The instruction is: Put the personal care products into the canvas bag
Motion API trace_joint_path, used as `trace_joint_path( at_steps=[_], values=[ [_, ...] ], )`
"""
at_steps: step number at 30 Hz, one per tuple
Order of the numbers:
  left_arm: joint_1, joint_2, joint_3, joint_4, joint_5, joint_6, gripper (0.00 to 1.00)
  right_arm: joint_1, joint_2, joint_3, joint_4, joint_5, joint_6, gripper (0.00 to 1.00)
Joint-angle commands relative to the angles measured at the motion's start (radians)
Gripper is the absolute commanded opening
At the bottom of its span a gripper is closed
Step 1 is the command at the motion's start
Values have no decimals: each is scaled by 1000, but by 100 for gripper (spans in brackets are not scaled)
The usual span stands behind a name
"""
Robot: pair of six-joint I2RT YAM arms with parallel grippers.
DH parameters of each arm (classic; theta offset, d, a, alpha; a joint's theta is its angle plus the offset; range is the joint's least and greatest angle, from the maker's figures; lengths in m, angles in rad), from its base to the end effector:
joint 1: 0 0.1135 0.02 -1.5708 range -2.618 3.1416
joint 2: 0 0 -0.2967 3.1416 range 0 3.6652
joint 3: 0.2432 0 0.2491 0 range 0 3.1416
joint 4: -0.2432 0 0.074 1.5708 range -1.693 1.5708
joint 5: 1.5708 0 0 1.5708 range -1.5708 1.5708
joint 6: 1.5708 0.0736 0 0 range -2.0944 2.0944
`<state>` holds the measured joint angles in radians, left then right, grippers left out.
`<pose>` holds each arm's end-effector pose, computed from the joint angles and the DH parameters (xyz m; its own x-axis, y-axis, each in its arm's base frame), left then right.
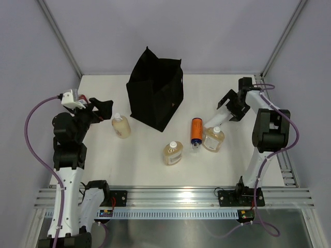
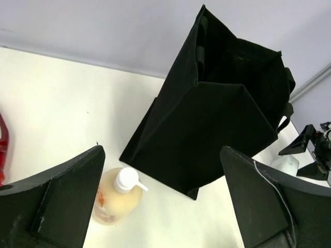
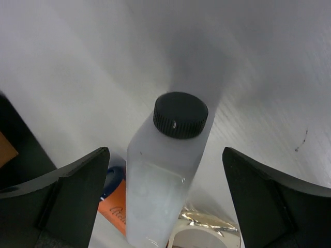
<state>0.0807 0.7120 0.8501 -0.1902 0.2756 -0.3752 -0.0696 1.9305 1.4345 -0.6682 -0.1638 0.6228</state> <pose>0.1723 -0.0062 0.3925 -0.1191 -0.3634 -0.9240 0.1608 0.9113 -0.3791 0.4234 -0.0175 0.1942 -0.7417 0.6286 -0.2339 0.5379 0.7658 0.3523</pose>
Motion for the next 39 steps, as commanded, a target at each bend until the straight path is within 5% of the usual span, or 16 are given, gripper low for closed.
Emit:
trace_joint_path(
  at_steps=[1, 8, 16, 20, 24, 31, 39],
  values=[
    [4, -35, -9, -44, -56, 19, 99, 45, 39, 99, -1, 107, 46, 99],
    [4, -83, -43, -61, -59, -21, 99, 142, 206, 288, -146, 255, 15, 100],
    [4, -75, -29, -94, -38, -8, 99, 148, 179, 218, -185, 273, -47, 95],
    [4, -75, -46, -77, -21, -18, 99, 143, 182, 205, -168, 230, -44, 84],
    [4, -68, -34, -78, -15, -16, 99, 137, 183, 216, -146, 198, -41, 60],
    [4, -69, -49, -109, 20, -13, 99, -10, 127, 210, -53, 6, -31, 1],
    [5, -80, -60, -100, 17, -13, 99, -111, 41, 205, 76, -343, -29, 0]
  ],
)
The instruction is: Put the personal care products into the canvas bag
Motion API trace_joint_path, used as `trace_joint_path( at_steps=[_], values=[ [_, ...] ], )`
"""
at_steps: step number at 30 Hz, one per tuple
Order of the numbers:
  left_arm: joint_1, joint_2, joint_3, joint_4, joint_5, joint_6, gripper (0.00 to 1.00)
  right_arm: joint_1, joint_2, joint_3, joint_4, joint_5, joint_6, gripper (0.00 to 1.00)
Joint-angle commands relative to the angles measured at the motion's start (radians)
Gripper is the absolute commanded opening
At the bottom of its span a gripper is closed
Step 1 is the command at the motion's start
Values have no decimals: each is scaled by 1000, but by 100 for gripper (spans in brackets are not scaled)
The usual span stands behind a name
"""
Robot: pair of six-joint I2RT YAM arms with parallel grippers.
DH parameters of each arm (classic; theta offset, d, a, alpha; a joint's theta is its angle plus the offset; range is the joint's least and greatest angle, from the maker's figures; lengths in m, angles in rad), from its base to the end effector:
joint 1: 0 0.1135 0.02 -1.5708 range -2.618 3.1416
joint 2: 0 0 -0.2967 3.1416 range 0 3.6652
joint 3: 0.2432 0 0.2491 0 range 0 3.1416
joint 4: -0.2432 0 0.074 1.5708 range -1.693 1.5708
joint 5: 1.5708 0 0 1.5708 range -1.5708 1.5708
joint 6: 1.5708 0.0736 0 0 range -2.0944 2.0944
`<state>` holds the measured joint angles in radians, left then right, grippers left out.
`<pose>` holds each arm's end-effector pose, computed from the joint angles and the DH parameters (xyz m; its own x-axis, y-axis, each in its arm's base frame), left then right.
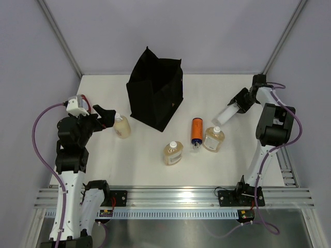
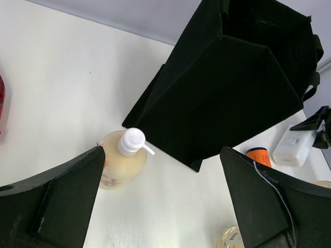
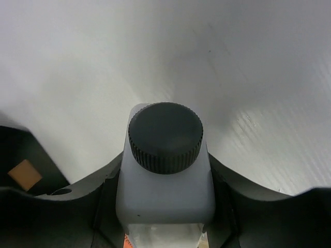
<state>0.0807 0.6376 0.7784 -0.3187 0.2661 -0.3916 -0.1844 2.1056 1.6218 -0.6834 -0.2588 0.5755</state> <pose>0.1563 -0.0068 0.3578 -0.2318 -0.3882 -0.8920 0.0992 0.9027 -0.4186 0.4656 -0.0677 0.1759 -0.7157 0.6687 -0.2014 0.5579 0.7209 0.4112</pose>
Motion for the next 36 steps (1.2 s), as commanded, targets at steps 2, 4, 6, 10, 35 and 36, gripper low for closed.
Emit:
trace_joint_path(
  at_steps=[2, 4, 6, 10, 35, 36],
  values=[
    [5, 5, 19, 27, 28, 10, 99, -6, -153, 30, 162, -400, 23, 0],
    [4, 10, 21, 24, 33, 22, 99, -6, -170, 29, 290, -518, 49, 0],
    [5, 10, 19, 21, 27, 30, 99, 5, -187, 52, 350, -542, 110, 0],
    [4, -1, 16, 15, 12, 39, 99, 20, -164, 174, 384, -579, 158, 0],
    [4, -1, 30, -28, 7, 8, 99, 365, -7, 762, 719, -584, 548, 0],
    [4, -3, 28, -31, 8, 5, 99, 387, 11, 791, 673, -564, 520, 0]
  ],
)
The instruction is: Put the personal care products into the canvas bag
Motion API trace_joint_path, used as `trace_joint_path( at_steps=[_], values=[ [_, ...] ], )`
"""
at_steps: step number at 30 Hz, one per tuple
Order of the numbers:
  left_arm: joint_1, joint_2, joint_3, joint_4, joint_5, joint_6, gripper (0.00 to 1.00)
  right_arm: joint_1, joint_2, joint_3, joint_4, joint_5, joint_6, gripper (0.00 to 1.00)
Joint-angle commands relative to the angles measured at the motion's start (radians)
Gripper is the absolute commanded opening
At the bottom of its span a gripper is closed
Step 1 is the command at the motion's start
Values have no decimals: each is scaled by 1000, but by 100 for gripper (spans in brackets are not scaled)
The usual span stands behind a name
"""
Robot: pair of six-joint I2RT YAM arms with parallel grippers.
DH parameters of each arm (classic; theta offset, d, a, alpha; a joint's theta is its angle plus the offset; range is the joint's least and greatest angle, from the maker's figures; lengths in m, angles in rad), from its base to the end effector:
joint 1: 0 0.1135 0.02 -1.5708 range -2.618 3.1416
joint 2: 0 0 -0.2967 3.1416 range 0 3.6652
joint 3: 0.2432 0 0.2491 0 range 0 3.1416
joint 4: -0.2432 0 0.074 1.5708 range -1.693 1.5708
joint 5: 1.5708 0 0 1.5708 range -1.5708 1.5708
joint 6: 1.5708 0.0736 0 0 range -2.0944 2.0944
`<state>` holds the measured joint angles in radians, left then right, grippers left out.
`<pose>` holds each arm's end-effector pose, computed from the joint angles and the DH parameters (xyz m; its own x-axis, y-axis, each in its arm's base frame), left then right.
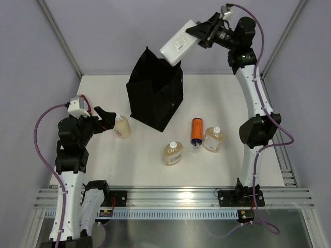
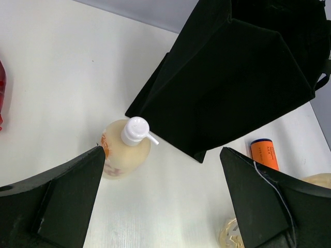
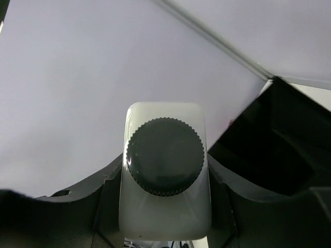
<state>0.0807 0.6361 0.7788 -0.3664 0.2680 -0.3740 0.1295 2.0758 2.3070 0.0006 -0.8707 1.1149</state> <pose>0.1545 -0.0071 0.3514 -0.2715 -0.3754 -0.8862 0.0864 0.9076 -0.4109 0.4918 0.1208 0.5148 -0.6371 0.5004 -0.5862 -0.5661 0.2123 0.7965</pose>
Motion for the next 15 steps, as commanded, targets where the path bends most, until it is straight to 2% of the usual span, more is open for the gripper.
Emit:
trace_joint_path(
  at_steps=[1, 5, 12, 15],
  values=[
    [4, -1, 28, 14, 10, -17, 99, 111, 76, 159, -55, 99, -89, 0],
    [4, -15, 16, 12, 17, -34, 99, 176, 150, 236, -161, 211, -252, 0],
    [4, -36, -36, -2, 13, -54, 99, 194, 196, 282, -353, 312, -581, 0],
    [5, -29, -52, 1, 7, -69, 99, 208, 188, 305, -378, 383, -763, 0]
  ],
)
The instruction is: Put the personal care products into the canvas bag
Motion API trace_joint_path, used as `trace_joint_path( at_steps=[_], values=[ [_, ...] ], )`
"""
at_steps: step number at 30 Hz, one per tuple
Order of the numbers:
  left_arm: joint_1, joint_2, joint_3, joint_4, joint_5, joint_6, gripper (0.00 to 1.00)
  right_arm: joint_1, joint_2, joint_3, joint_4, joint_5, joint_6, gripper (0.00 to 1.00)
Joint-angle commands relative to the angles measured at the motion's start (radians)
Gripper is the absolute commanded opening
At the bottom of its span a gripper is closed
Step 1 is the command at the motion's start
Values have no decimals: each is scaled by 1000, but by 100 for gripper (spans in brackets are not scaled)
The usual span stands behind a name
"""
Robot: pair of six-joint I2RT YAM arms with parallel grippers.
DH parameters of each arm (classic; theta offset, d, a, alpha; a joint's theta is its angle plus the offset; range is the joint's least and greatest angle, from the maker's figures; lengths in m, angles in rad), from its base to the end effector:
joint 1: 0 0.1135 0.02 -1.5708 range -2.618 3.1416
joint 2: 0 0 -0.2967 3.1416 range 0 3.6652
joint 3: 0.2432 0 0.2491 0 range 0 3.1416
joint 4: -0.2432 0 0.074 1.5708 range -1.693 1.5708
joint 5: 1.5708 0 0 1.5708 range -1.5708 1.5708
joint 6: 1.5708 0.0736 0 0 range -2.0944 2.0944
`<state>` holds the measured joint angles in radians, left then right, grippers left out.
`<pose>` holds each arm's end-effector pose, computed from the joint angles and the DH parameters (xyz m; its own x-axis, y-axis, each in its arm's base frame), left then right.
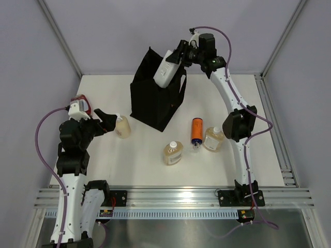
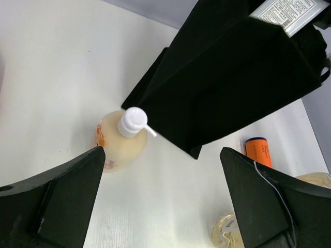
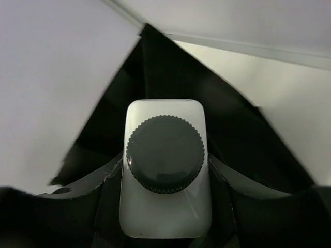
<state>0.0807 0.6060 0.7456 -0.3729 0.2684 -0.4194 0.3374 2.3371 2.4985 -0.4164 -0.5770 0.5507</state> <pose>0.1493 -0.0075 0.3420 -0.2835 -0.4168 -0.8636 0.0701 0.8892 -0.4522 0.5397 0.2319 0.3911 -0.6087 0.2512 -0.7526 -0.5363 0.5687 0.6236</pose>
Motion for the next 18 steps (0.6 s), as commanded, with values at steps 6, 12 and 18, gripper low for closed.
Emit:
trace_joint_path(
  at_steps=[6, 12, 18],
  values=[
    [4, 52, -26, 20, -11, -35, 99, 99, -123, 21, 50, 248, -638, 0],
    [4, 75, -54, 48, 8, -55, 99, 193, -125, -46, 68, 313, -876, 0],
    [5, 49, -91, 40, -40, -76, 99, 250, -41, -49, 88, 491, -911, 0]
  ],
)
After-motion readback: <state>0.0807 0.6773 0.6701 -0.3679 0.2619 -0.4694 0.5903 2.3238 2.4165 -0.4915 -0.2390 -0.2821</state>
